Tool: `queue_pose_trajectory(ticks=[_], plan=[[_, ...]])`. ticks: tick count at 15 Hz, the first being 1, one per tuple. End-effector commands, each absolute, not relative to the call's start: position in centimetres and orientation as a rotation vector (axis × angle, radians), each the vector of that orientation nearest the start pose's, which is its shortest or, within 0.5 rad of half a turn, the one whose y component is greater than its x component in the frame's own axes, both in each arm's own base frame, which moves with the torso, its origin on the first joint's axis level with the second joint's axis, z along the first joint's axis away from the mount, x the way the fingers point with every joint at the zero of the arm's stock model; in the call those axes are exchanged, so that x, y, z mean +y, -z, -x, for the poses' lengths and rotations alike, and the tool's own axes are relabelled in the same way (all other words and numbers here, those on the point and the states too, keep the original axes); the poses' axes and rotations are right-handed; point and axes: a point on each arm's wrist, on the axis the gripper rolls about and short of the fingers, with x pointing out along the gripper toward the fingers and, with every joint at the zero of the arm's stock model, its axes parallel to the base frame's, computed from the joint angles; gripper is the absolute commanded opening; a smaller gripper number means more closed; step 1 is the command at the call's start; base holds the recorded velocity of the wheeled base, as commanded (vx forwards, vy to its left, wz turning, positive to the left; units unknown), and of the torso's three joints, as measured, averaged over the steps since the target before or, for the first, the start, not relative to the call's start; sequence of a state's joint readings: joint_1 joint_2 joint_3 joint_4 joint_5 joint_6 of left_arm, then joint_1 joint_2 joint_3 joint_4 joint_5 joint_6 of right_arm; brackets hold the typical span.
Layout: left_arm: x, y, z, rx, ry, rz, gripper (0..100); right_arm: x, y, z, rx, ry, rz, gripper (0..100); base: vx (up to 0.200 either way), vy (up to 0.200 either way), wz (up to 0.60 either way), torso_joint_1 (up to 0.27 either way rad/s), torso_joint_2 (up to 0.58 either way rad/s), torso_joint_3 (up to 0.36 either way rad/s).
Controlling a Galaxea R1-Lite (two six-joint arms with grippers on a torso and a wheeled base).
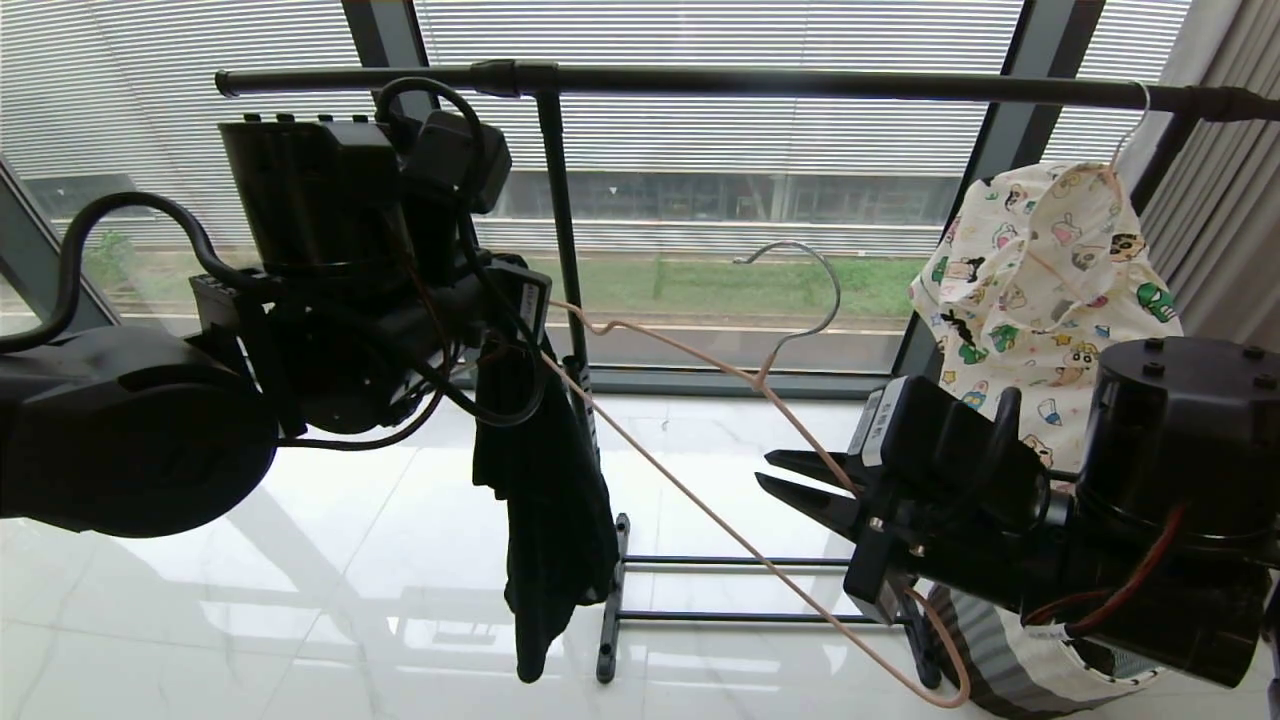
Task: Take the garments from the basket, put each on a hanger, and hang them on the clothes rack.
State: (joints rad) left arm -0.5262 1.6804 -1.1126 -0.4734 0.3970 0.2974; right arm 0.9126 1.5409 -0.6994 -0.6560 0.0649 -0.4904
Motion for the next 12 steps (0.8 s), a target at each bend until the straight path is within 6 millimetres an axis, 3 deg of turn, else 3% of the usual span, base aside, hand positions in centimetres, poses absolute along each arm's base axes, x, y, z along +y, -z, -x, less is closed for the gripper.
queue_pose_trajectory(ticks=[1, 5, 12], plan=[[-15.2, -25.8, -28.4, 0.067, 0.132, -0.341, 0, 21.1, -19.8, -16.0, -0.064, -1.015, 0.544, 0, 0.000, 0.000, 0.00, 0.000, 0.00, 0.000], [-14.9, -25.9, -28.3, 0.066, 0.128, -0.340, 0, 21.2, -19.7, -16.1, -0.062, -1.019, 0.545, 0, 0.000, 0.000, 0.00, 0.000, 0.00, 0.000], [-17.4, -26.2, -26.6, 0.042, 0.221, -0.338, 0, 22.0, -20.5, -18.0, -0.079, -0.974, 0.527, 0, 0.000, 0.000, 0.00, 0.000, 0.00, 0.000]])
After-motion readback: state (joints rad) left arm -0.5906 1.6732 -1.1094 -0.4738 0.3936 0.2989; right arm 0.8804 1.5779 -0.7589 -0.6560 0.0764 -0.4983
